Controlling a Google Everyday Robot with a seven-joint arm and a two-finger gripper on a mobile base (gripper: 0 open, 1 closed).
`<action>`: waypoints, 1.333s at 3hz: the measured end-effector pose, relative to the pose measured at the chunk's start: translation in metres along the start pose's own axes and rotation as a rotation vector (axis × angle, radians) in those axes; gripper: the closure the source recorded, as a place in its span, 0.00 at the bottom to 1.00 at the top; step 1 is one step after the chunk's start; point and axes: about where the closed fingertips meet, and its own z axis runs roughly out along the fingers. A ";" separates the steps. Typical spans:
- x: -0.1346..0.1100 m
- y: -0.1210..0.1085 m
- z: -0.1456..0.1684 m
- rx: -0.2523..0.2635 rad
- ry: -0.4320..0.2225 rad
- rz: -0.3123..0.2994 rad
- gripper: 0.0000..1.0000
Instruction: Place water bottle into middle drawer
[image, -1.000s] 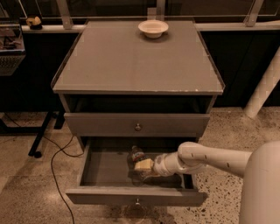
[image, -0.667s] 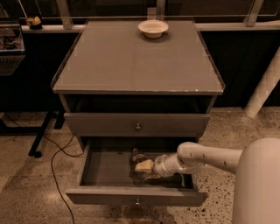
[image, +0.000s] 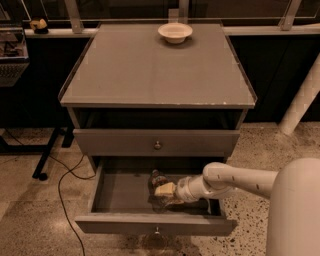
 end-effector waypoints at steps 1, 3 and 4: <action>0.000 0.000 0.000 0.000 0.000 0.000 0.28; 0.000 0.000 0.000 0.000 0.000 0.000 0.00; 0.000 0.000 0.000 0.000 0.000 0.000 0.00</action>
Offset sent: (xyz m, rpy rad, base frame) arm 0.0000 0.0000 0.0000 0.0000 0.0000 0.0000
